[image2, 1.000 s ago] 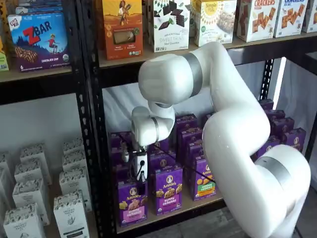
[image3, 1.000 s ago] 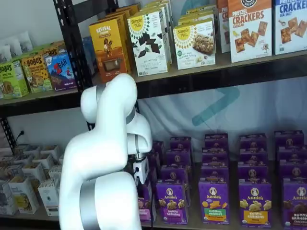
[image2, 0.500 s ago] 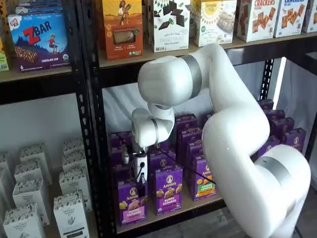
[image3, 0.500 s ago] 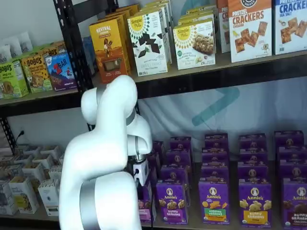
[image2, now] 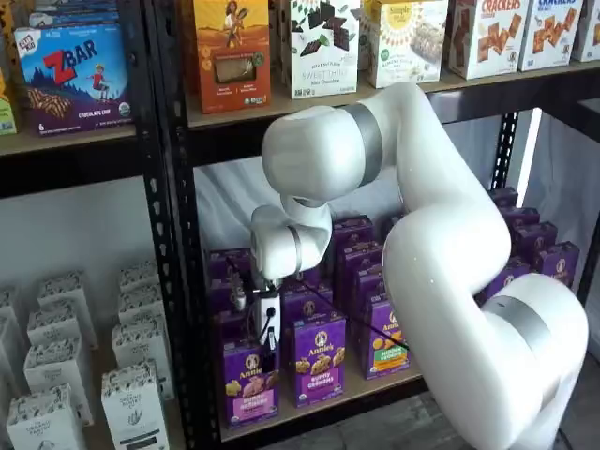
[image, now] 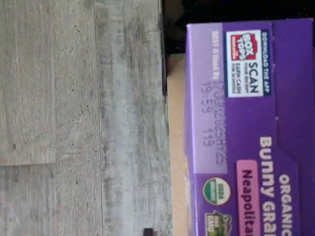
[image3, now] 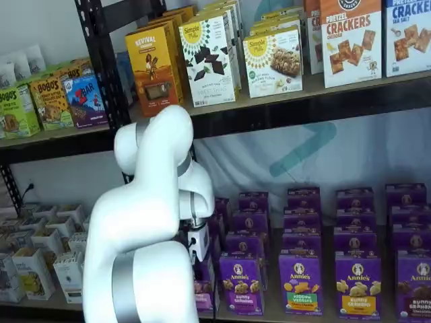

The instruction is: Pick up the purple box with a pink patch in the middle, on the bottom shelf, the first box from the left

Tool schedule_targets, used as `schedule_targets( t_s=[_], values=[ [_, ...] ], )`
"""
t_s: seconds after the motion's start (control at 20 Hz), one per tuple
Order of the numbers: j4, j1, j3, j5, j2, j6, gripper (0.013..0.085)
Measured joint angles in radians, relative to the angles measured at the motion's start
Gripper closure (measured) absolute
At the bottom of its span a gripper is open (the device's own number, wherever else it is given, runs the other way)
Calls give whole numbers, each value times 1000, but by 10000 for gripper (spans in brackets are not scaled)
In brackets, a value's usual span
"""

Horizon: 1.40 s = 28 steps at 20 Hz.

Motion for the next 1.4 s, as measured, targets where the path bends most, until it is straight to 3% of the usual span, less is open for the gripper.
schedule_targets(
  t_s=[0.25, 0.7, 1.4],
  values=[
    [-27, -2, -4, 6, 3, 22, 330],
    [-9, -10, 0, 25, -4, -1, 330],
    [-11, -2, -18, 34, 3, 10, 330]
  ],
)
